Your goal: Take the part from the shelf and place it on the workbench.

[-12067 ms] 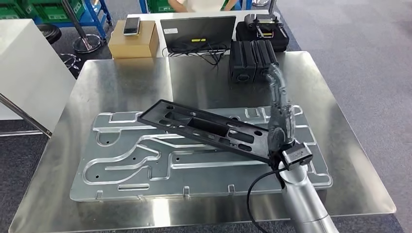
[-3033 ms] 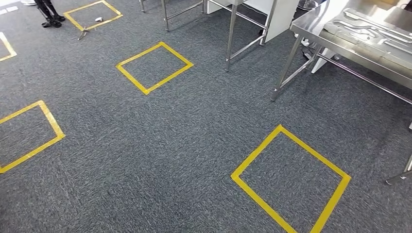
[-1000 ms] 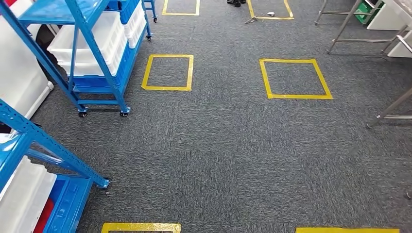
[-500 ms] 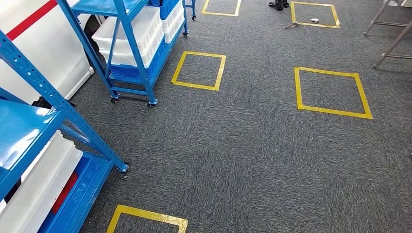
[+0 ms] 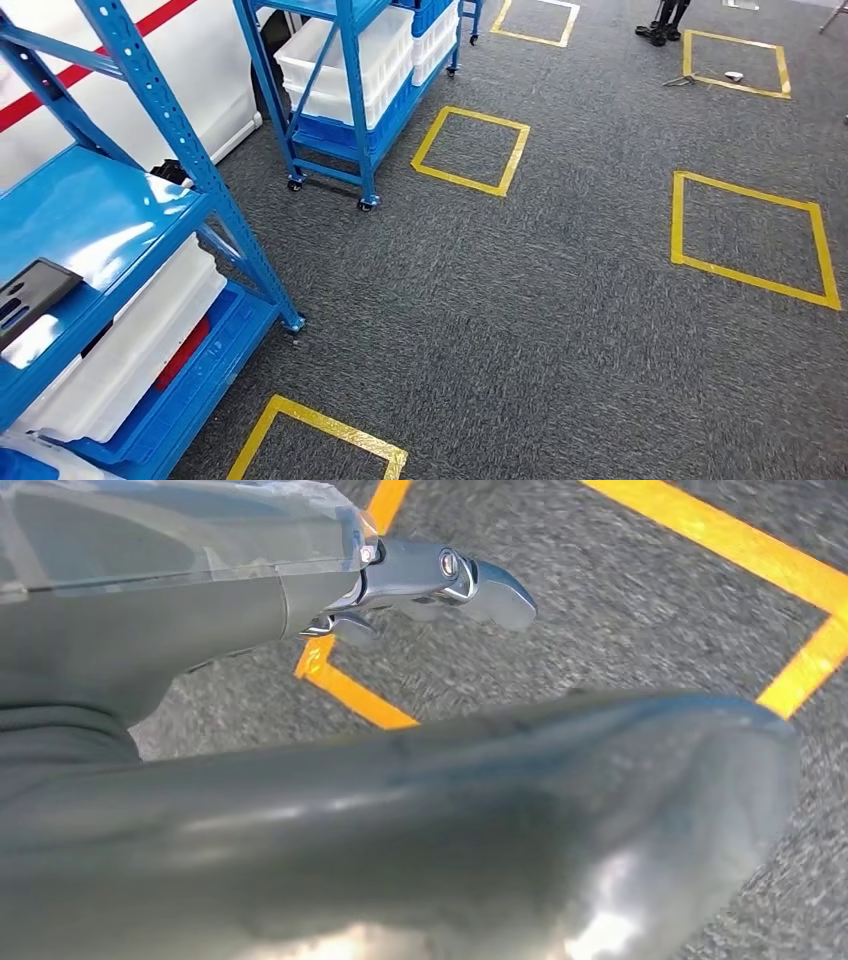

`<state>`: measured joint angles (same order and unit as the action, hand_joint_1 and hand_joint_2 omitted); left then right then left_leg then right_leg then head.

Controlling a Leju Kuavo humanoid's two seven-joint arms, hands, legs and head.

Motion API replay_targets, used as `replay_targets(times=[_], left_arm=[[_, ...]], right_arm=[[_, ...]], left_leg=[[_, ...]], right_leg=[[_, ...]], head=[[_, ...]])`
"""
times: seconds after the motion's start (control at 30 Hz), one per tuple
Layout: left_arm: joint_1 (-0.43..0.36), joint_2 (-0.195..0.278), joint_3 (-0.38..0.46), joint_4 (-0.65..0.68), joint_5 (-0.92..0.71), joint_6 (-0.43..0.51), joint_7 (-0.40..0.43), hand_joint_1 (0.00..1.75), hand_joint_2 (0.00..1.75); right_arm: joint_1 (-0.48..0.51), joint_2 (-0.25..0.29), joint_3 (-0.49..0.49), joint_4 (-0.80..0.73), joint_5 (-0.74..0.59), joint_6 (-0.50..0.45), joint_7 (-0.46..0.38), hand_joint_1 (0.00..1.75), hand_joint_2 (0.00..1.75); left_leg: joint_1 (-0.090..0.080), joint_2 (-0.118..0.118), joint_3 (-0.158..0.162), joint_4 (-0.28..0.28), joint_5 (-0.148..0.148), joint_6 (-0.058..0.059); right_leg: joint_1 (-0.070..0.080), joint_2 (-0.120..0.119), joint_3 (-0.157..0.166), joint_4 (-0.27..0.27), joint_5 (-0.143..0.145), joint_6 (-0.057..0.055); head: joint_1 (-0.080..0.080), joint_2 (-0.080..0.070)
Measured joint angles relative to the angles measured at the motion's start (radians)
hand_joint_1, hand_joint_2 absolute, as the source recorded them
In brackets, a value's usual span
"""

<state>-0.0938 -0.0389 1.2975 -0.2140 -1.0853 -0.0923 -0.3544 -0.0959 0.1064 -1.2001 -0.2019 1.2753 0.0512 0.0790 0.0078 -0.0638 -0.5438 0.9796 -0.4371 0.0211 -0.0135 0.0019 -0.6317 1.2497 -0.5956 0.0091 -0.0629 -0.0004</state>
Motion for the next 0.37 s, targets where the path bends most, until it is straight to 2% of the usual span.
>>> replay_targets(times=[0.03, 0.07, 0.1, 0.13, 0.17, 0.23, 0.27, 0.33, 0.37], left_arm=[[0.000, 0.000, 0.000, 0.000, 0.000, 0.000, 0.000, 0.00, 0.00], [0.000, 0.000, 0.000, 0.000, 0.000, 0.000, 0.000, 0.00, 0.00], [-0.001, 0.000, 0.000, 0.000, 0.000, 0.000, -0.001, 0.00, 0.00], [-0.002, 0.000, 0.000, 0.000, 0.000, 0.000, -0.001, 0.00, 0.00], [-0.002, 0.000, 0.000, 0.000, 0.000, 0.000, -0.002, 0.00, 0.00], [0.002, 0.001, 0.000, 0.000, 0.000, 0.000, -0.004, 0.00, 0.00], [0.004, 0.002, 0.000, 0.000, 0.000, 0.000, -0.005, 0.00, 0.00], [0.005, 0.002, 0.000, 0.000, 0.001, 0.000, -0.007, 0.00, 0.00], [0.004, 0.001, 0.000, 0.000, 0.002, 0.000, -0.007, 0.00, 0.00]], right_arm=[[0.000, 0.000, 0.000, 0.000, 0.000, 0.000, 0.000, 0.00, 0.00], [0.002, 0.000, 0.000, 0.000, 0.000, -0.001, 0.000, 0.00, 0.00], [0.002, 0.000, 0.000, 0.000, 0.000, -0.001, 0.000, 0.00, 0.00], [0.003, 0.000, 0.000, 0.000, -0.001, 0.000, 0.000, 0.00, 0.00], [0.002, 0.000, 0.000, 0.000, -0.001, 0.000, -0.001, 0.00, 0.00], [-0.002, 0.000, 0.000, 0.000, -0.002, -0.002, -0.002, 0.00, 0.00], [-0.003, 0.001, 0.000, 0.000, -0.002, -0.003, -0.003, 0.00, 0.00], [0.002, 0.001, 0.000, 0.000, -0.003, -0.005, -0.005, 0.00, 0.00], [0.004, 0.001, 0.000, 0.000, -0.003, -0.005, -0.006, 0.00, 0.00]], left_leg=[[0.001, -0.015, 0.000, 0.003, -0.001, -0.003], [0.001, -0.028, -0.001, 0.008, -0.003, -0.007], [0.001, -0.042, -0.005, 0.013, -0.005, -0.012], [0.001, -0.053, -0.010, 0.017, -0.006, -0.018], [0.001, -0.064, -0.015, 0.019, -0.005, -0.025], [0.006, -0.080, -0.023, 0.021, -0.003, -0.038], [0.006, -0.066, -0.029, 0.030, -0.010, -0.043], [0.005, -0.005, -0.067, 0.109, -0.058, -0.049], [0.003, 0.018, -0.080, 0.137, -0.075, -0.050]], right_leg=[[-0.003, 0.012, 0.027, -0.067, 0.044, 0.000], [-0.006, 0.036, 0.055, -0.135, 0.078, -0.001], [-0.008, 0.057, 0.077, -0.189, 0.100, -0.002], [-0.009, 0.073, 0.088, -0.219, 0.109, -0.003], [-0.007, 0.077, 0.090, -0.228, 0.107, -0.006], [-0.006, 0.053, 0.091, -0.234, 0.110, -0.017], [-0.006, 0.040, 0.093, -0.239, 0.113, -0.024], [-0.005, 0.010, 0.095, -0.247, 0.116, -0.038], [-0.003, 0.004, 0.096, -0.248, 0.116, -0.041]], head=[[0.000, 0.000], [0.000, 0.000], [0.000, 0.000], [0.000, 0.000], [0.000, 0.000], [0.000, 0.000], [0.000, 0.000], [0.000, 0.000], [0.000, 0.000]])
